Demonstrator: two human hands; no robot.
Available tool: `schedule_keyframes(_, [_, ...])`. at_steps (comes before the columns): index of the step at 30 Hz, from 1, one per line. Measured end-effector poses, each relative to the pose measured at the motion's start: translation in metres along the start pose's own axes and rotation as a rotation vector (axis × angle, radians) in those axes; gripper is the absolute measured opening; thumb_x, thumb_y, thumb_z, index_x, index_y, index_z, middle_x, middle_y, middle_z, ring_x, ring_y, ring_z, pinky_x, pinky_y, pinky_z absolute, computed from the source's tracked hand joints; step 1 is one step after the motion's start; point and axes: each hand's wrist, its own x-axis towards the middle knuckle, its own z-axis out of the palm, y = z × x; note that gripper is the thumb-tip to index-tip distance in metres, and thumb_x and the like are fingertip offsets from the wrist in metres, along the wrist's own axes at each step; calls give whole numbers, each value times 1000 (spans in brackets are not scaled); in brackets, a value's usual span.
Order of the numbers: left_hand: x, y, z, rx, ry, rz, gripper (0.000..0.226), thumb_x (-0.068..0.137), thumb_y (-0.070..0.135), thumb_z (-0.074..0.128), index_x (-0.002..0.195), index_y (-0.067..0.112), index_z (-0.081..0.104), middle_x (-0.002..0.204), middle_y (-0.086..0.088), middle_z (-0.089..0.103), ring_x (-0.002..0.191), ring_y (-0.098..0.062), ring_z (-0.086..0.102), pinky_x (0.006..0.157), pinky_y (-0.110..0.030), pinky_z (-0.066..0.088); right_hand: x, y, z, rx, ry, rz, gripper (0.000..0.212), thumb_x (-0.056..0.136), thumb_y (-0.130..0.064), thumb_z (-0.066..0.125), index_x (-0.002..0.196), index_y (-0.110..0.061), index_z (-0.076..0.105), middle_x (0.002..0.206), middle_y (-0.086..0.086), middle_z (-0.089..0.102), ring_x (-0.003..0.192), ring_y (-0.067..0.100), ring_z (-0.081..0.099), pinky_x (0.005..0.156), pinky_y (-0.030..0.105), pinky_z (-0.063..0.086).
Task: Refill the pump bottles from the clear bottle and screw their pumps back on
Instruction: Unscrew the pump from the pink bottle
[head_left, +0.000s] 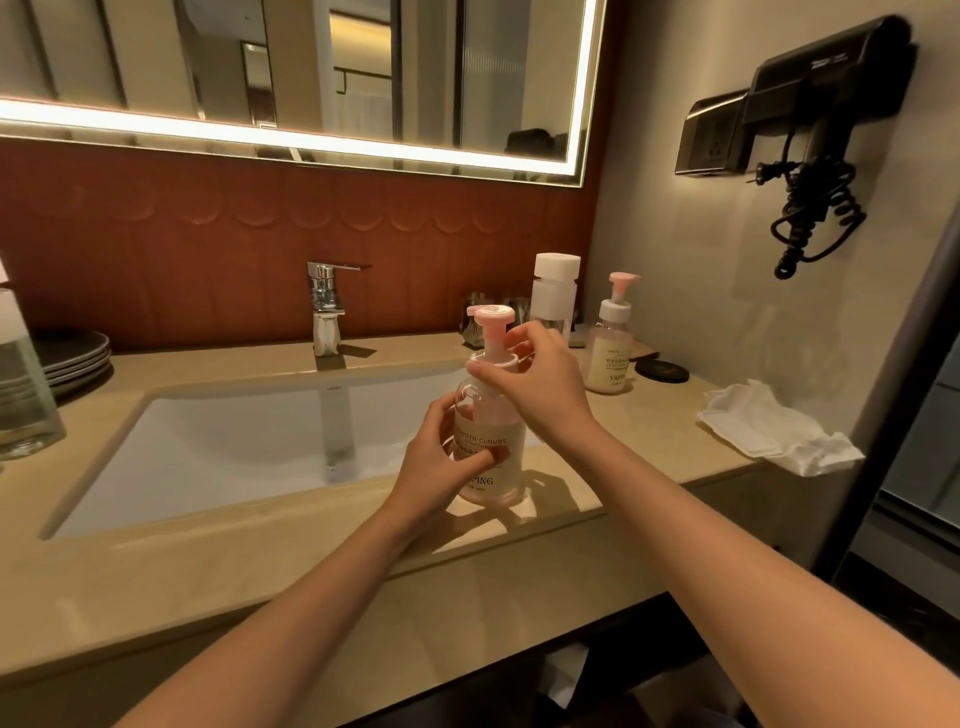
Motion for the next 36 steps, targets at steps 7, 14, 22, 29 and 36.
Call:
schedule_keyframes(7, [0,-2,0,-11,-1,4,66,71,24,79,122,42,42,121,13,56,113,-9,53,90,-29,49,-5,7,0,276,-95,48,49,89,-24,57,135,-20,41,135,3,48,120,21,47,82,28,43])
schedule_keyframes(14, [3,-4,0,24,18,1,70,72,19,79,126,39,39,129,6,53,117,-12,51,93,-29,48,-4,5,8,-27,63,34,52,75,-45,71,113,-18,49,115,2,52,102,17,51,83,33,52])
schedule_keyframes(22, [3,-3,2,0,17,13,69,66,31,81,121,43,42,123,9,56,114,-11,53,93,-30,49,-8,14,13,23,-37,-20,49,88,-45,54,130,-21,44,128,1,52,115,20,49,94,45,46])
schedule_keyframes(29, [4,-4,0,53,17,28,67,73,18,77,126,35,40,126,5,54,117,-15,51,96,-33,47,-7,12,10,-105,123,-36,45,79,-50,65,107,-18,52,111,1,52,101,15,50,87,37,48])
schedule_keyframes(36, [2,-3,0,21,5,25,74,63,36,81,126,34,42,122,7,57,114,-12,53,96,-36,48,-9,13,10,-62,79,-76,48,87,-47,55,126,-19,51,124,1,44,111,16,46,92,40,47])
